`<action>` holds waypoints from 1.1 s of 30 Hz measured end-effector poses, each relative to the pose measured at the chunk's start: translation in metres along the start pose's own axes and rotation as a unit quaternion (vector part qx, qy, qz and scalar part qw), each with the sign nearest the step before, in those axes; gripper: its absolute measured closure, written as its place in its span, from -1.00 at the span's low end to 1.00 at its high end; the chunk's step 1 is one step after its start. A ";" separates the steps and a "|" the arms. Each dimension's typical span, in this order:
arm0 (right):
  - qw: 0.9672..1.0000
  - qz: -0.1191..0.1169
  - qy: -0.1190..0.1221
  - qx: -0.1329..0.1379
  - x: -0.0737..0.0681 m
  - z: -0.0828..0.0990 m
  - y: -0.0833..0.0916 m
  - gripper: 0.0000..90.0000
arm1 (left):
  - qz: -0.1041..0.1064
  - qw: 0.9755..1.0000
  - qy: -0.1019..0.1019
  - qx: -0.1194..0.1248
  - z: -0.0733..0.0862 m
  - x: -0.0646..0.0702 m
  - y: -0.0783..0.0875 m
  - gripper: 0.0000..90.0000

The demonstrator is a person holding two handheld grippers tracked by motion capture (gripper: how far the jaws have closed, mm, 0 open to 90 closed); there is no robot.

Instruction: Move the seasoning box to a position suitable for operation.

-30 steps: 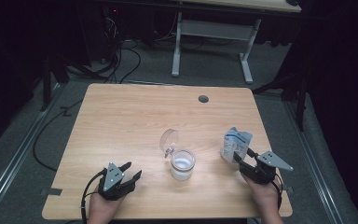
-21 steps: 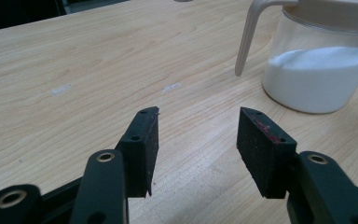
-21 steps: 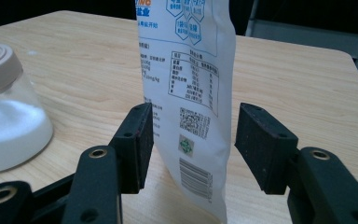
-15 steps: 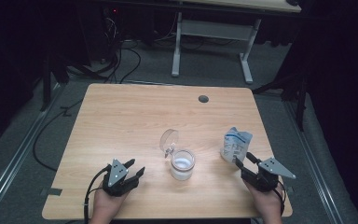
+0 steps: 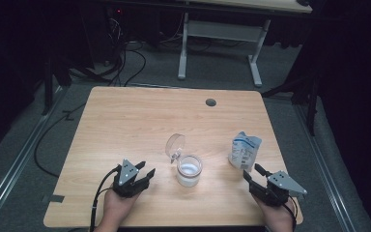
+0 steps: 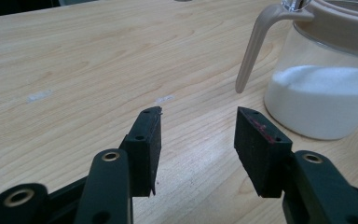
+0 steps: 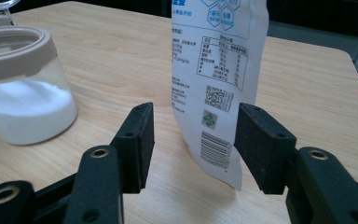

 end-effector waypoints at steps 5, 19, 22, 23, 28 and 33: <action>1.000 -0.007 0.006 0.000 -0.005 0.001 0.002 0.15 | 0.003 1.000 0.001 0.000 -0.001 0.001 -0.001 0.15; 0.998 -0.052 0.029 -0.014 -0.032 -0.004 -0.016 0.34 | -0.015 1.000 0.007 -0.001 0.006 -0.003 0.014 0.16; 0.998 -0.055 0.027 -0.018 -0.037 -0.006 -0.025 0.41 | -0.022 1.000 0.012 -0.001 0.009 -0.004 0.021 0.17; 0.998 -0.057 0.024 -0.021 -0.038 -0.006 -0.028 0.42 | -0.025 1.000 0.013 -0.001 0.011 -0.004 0.024 0.18; 0.997 -0.065 0.015 -0.025 -0.044 -0.009 -0.045 0.54 | -0.046 0.999 0.019 0.003 0.016 -0.007 0.040 0.19; 0.997 -0.067 0.012 -0.026 -0.049 -0.014 -0.059 0.64 | -0.058 0.997 0.040 0.009 0.020 -0.009 0.055 0.22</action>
Point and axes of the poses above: each handheld gripper's, and its own axes: y roughly backward along the jaws, z roughly out of its underside, x roughly to its right, the point moved 4 cm from there along -y, roughly forward along the jaws, and after that the axes turned 5 degrees about -y, right-handed, at the moved point
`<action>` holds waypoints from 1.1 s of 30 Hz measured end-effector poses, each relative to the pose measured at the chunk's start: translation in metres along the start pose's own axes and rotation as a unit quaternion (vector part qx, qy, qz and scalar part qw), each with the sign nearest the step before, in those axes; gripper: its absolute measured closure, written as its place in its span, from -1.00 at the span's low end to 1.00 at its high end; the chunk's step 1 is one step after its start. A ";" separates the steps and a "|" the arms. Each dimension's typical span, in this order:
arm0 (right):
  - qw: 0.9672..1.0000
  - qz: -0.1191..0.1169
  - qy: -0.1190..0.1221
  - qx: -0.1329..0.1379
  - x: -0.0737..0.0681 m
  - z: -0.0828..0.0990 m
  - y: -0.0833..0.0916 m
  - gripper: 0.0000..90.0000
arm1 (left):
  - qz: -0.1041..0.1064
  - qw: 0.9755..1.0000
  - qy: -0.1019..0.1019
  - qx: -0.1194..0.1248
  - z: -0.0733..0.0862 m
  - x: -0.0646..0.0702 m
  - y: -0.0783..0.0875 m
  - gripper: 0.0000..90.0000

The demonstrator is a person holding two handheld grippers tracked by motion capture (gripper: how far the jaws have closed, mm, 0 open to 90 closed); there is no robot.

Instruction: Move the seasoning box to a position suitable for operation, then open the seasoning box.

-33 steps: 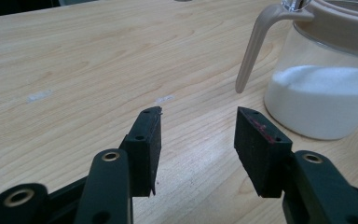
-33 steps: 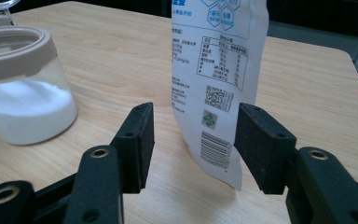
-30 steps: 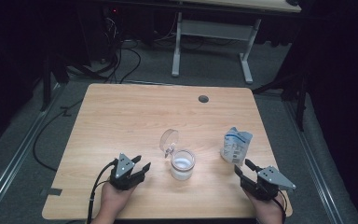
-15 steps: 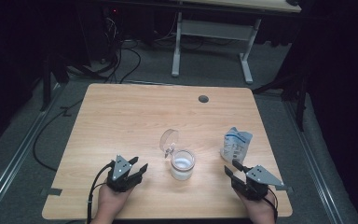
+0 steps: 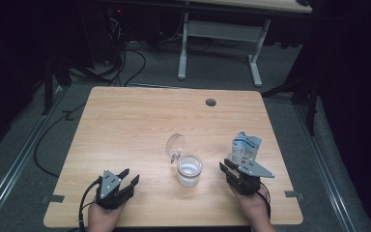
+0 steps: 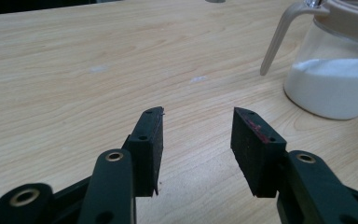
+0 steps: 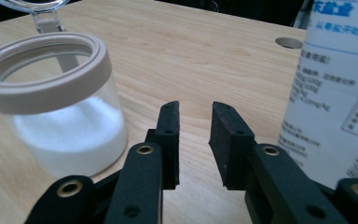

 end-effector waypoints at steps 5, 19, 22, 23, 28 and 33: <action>1.000 0.005 0.000 -0.002 -0.003 -0.005 -0.011 0.70 | 0.013 1.000 0.004 -0.002 0.000 0.004 0.005 0.30; 0.998 -0.042 0.046 -0.006 -0.032 -0.004 -0.005 1.00 | 0.059 0.998 0.015 0.007 -0.036 0.034 -0.027 0.79; 0.997 -0.055 0.047 -0.011 -0.036 -0.001 -0.006 1.00 | 0.060 0.998 0.023 0.009 -0.046 0.038 -0.038 0.84; 0.997 -0.055 0.050 -0.015 -0.038 0.000 -0.006 1.00 | 0.061 0.998 0.024 0.010 -0.049 0.039 -0.042 0.85; 0.996 -0.064 0.064 -0.021 -0.046 0.002 -0.009 1.00 | 0.071 0.996 0.040 0.017 -0.069 0.039 -0.061 0.92; 0.995 -0.071 0.065 -0.022 -0.049 0.000 -0.010 1.00 | 0.075 0.996 0.047 0.023 -0.083 0.039 -0.073 0.94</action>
Point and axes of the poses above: each handheld gripper's, and its own axes: y roughly backward along the jaws, z roughly out of its underside, x roughly to its right, the point moved 4 cm from there along -y, roughly forward along the jaws, and after that the axes turned 5 degrees about -y, right-handed, at the moved point
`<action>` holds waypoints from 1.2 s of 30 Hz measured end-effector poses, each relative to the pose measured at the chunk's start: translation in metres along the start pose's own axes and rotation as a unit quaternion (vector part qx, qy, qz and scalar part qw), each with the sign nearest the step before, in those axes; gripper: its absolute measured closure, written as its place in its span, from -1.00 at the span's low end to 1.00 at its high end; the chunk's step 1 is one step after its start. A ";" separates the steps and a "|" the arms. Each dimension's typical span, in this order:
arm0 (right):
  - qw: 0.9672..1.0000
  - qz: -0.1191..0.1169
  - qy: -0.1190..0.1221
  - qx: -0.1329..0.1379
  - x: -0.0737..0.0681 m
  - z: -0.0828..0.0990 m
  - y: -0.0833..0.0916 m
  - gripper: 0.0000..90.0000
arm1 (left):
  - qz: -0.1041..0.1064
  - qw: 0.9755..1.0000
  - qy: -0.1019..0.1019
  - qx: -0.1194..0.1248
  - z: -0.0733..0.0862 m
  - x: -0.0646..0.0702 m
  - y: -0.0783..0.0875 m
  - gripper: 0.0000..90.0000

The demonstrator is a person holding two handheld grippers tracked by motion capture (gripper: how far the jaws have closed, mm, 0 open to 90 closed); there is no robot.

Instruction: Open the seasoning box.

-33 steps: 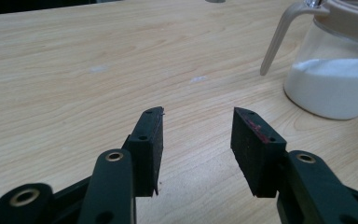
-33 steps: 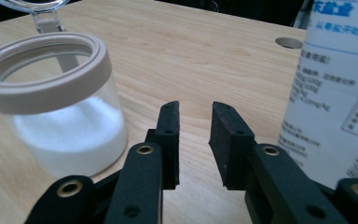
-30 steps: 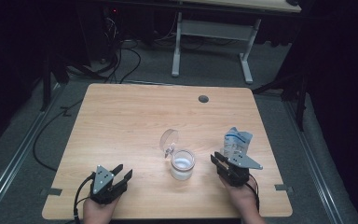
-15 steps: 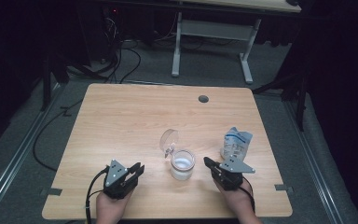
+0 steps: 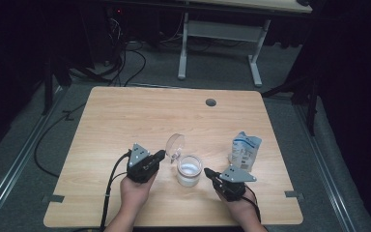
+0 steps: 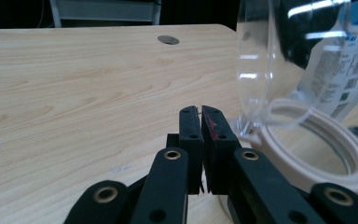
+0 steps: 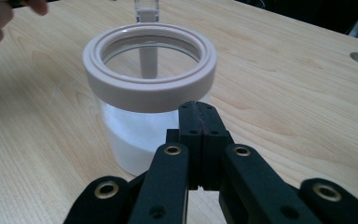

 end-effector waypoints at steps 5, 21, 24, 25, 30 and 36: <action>1.000 0.003 0.008 -0.003 -0.004 0.000 -0.002 1.00 | 0.004 1.000 -0.002 0.009 -0.007 0.003 -0.001 0.95; 1.000 0.002 0.007 -0.002 -0.005 0.000 -0.002 1.00 | 0.020 1.000 -0.010 0.017 -0.008 0.017 0.000 0.96; 1.000 0.003 0.008 -0.001 -0.005 0.000 -0.002 1.00 | 0.026 0.999 -0.013 0.017 -0.006 0.021 0.000 0.96; 1.000 0.002 0.008 -0.001 -0.005 0.000 -0.002 1.00 | 0.028 0.999 -0.013 0.015 -0.006 0.022 0.000 0.96; 1.000 0.003 0.010 0.000 -0.005 0.000 -0.002 1.00 | 0.024 0.999 -0.020 0.016 -0.002 0.022 0.004 0.95; 1.000 0.003 0.010 0.000 -0.005 0.000 -0.002 1.00 | 0.010 0.999 -0.037 -0.002 0.011 0.013 0.018 0.89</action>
Point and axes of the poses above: each handheld gripper's, and its own axes: y roughly backward along the jaws, z roughly out of its underside, x roughly to its right, the point moved 4 cm from there along -y, roughly forward along the jaws, and after that the axes turned 5 degrees about -y, right-handed, at the moved point
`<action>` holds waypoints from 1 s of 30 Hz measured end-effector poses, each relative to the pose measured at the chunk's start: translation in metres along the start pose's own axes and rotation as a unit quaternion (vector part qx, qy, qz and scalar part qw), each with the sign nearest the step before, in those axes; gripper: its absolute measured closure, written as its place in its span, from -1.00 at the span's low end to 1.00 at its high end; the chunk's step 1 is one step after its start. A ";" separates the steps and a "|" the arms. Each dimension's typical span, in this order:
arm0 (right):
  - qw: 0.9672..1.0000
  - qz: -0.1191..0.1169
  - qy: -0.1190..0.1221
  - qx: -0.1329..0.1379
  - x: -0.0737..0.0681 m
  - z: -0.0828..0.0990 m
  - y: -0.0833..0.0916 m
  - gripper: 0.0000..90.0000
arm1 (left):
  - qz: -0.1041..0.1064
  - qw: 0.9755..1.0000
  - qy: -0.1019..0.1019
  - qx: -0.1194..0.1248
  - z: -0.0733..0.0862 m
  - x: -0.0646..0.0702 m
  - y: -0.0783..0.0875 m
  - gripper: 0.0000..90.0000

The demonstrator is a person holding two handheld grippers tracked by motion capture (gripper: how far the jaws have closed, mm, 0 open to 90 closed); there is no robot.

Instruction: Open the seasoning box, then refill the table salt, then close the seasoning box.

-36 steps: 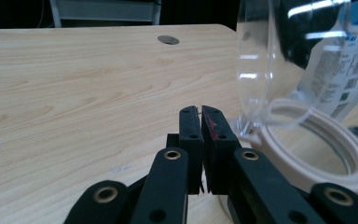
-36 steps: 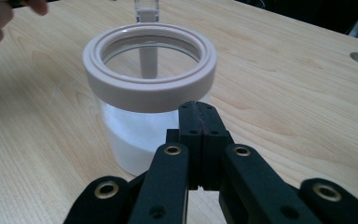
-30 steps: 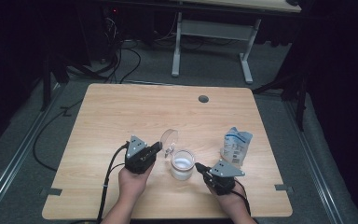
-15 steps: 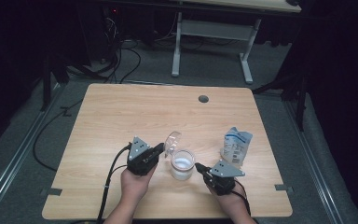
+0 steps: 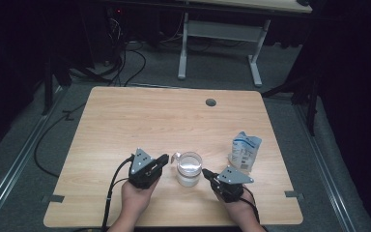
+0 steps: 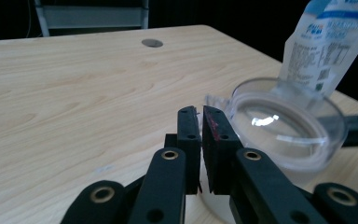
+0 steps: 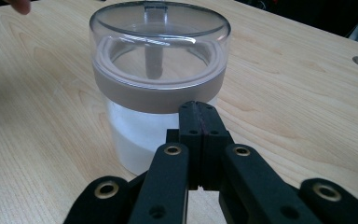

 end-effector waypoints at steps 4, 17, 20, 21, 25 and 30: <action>1.000 0.001 -0.003 0.000 0.001 0.000 0.000 1.00 | -0.019 1.000 -0.016 -0.018 0.014 -0.010 0.014 0.81; 1.000 0.019 -0.013 0.011 0.014 -0.010 -0.001 1.00 | -0.079 0.995 0.021 -0.052 0.066 -0.062 0.050 0.54; 1.000 0.025 -0.008 0.009 0.014 -0.012 -0.005 1.00 | -0.082 0.995 0.021 -0.049 0.066 -0.063 0.051 0.48; 1.000 0.023 -0.007 0.009 0.013 -0.013 -0.006 1.00 | -0.082 0.995 0.021 -0.047 0.066 -0.064 0.051 0.47; 1.000 0.026 -0.006 0.008 0.009 -0.012 -0.007 1.00 | -0.076 0.996 0.024 -0.045 0.066 -0.065 0.049 0.45; 1.000 0.026 -0.006 0.008 0.010 -0.012 -0.007 1.00 | -0.078 0.996 0.026 -0.043 0.067 -0.069 0.053 0.49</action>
Point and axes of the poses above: each handheld gripper's, and its own axes: y roughly backward along the jaws, z roughly out of its underside, x roughly to its right, the point moved 4 cm from there along -y, roughly forward along the jaws, and after that the axes turned 5 degrees about -y, right-handed, at the moved point
